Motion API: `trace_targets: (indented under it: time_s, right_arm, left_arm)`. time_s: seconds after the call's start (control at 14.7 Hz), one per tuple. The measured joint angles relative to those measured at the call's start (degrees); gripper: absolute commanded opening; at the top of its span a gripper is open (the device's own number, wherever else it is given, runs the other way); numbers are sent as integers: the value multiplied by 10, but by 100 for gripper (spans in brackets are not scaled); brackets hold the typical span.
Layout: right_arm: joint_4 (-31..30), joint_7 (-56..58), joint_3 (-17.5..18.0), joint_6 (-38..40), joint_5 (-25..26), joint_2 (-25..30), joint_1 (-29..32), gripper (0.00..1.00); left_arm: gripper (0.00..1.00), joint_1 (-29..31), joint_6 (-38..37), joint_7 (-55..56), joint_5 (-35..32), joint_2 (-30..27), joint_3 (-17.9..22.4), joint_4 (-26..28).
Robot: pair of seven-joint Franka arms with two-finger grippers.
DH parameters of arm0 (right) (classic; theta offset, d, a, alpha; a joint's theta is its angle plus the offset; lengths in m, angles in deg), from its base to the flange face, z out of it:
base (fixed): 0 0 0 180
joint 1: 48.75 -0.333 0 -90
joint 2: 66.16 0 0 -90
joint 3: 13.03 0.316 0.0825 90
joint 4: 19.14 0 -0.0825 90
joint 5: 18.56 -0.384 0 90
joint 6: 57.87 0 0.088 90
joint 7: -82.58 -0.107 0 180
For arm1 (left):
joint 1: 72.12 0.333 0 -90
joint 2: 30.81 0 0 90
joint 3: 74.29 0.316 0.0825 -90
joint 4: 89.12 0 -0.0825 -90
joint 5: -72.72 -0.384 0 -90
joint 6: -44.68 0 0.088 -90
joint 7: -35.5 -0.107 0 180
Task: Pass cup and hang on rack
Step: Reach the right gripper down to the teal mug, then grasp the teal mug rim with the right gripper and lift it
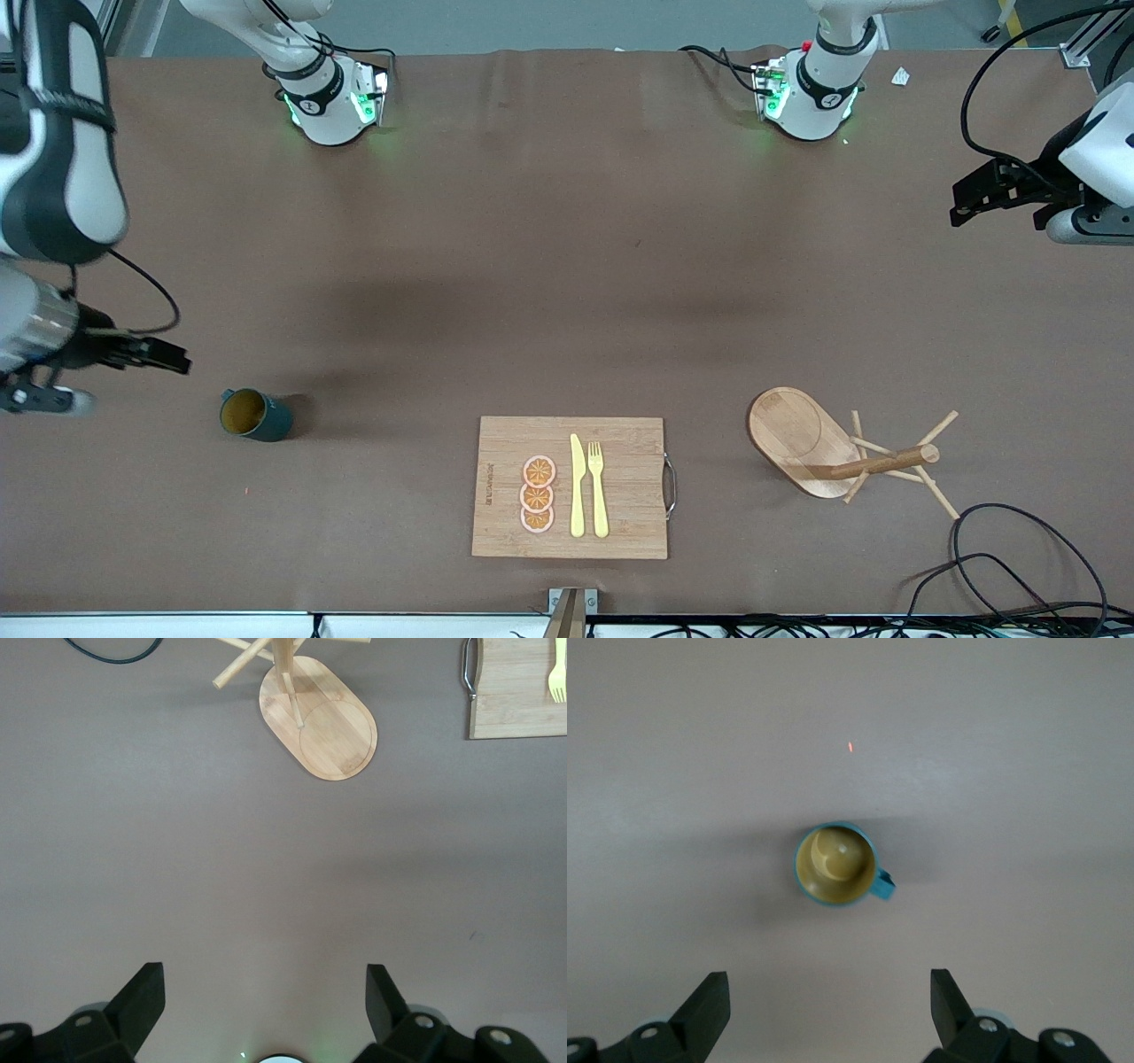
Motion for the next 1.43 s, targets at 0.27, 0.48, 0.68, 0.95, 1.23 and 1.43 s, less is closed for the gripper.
trace_targets:
  time_s: [0.27, 0.48, 0.68, 0.95, 1.23, 1.43]
  right_arm:
    - [0, 0, 1, -69, 0, -72, -21, 100]
    - [0, 0, 4, -106, -1, -114, -24, 100]
    - [0, -1, 5, -124, -2, -142, -26, 78]
    - [0, -1, 5, -127, -26, -154, -27, 37]
    - [0, -1, 5, -126, -27, -154, -28, 8]
    - [0, -1, 5, -126, -27, -154, -28, 2]
  left_arm:
    - [100, 1, 15, 0, 0, 1, 5, 0]
    - [100, 7, 21, 1, 0, 1, 5, 0]
    - [100, 13, 25, 1, 0, 1, 6, 0]
    - [100, 13, 25, 1, 0, 1, 5, 0]
    - [100, 13, 22, 0, 0, 1, 5, 1]
    - [100, 13, 22, 0, 0, 1, 5, 1]
